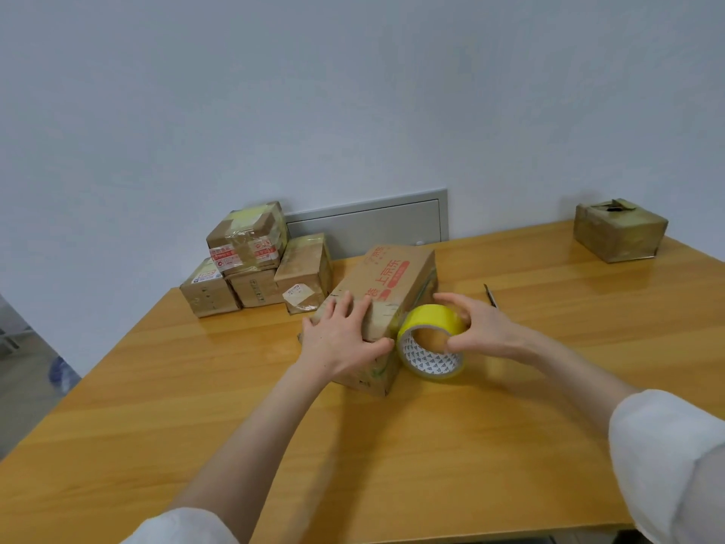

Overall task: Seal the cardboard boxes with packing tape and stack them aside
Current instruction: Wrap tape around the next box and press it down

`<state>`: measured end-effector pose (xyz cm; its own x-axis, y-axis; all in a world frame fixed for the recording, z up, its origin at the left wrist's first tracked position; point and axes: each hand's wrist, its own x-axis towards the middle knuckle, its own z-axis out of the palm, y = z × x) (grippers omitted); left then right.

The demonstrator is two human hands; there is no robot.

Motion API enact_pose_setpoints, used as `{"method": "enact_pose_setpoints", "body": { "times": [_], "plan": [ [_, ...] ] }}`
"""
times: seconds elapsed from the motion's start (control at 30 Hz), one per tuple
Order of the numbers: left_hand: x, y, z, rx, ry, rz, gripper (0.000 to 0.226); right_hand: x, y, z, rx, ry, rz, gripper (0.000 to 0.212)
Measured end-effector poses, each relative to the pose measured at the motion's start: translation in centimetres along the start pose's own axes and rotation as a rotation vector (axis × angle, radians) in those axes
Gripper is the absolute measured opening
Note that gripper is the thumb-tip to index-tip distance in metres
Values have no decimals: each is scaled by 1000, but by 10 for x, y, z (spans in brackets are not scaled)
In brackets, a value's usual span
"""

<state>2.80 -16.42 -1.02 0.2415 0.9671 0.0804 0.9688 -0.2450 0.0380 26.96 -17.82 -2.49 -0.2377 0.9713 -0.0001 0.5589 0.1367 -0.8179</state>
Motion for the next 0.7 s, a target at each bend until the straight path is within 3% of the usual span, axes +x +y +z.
{"method": "enact_pose_setpoints", "body": {
  "times": [0.07, 0.13, 0.2, 0.27, 0.33, 0.4, 0.47, 0.53, 0.7],
  "plan": [
    [3, -4, -11, -70, -34, -12, 91, 5, -18, -3, 162, 152, -80, 77],
    [7, -11, -29, -363, -109, -40, 86, 16, -49, -10, 350, 264, -168, 62],
    [8, -21, -44, -772, -202, -70, 59, 29, -82, -14, 462, 280, -219, 57],
    [3, -29, -54, -916, -196, -91, 44, 40, -110, -12, 472, 274, -234, 56],
    [-8, -32, -51, -883, -67, -78, 57, 47, -126, -3, 410, 299, -223, 52],
    [-21, -22, -45, -829, 62, -74, 93, 54, -134, 9, 386, 363, -194, 47],
    [-28, -10, -37, -572, 120, -84, 116, 60, -140, 19, 384, 412, -179, 47],
    [-26, -3, -27, -343, 171, -144, 119, 63, -144, 25, 350, 382, -180, 50],
    [-13, 0, -27, -327, 189, -249, 91, 61, -132, 30, 194, 263, -233, 59]
  ]
}}
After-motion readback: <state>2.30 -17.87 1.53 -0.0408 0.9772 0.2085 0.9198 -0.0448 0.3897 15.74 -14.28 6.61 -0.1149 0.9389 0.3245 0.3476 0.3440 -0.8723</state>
